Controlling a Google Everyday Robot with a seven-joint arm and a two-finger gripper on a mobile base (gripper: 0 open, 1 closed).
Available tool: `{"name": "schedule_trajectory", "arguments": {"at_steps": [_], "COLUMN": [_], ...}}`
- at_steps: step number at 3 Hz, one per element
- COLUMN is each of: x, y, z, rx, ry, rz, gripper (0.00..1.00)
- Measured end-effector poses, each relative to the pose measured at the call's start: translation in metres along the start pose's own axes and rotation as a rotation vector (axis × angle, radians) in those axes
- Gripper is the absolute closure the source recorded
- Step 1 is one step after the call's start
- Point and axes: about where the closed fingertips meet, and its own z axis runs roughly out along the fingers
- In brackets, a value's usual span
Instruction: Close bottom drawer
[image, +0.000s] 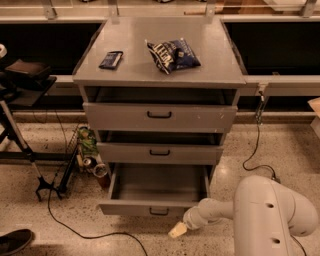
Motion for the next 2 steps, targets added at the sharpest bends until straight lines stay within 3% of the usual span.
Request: {"name": "schedule_trajectory", "arguments": {"at_steps": [2], "x": [-0.056], "y": [-0.004], "z": [0.01], "rx": [0.008], "ry": [-0.071], "rz": [-0.072], "gripper": [0.0]}}
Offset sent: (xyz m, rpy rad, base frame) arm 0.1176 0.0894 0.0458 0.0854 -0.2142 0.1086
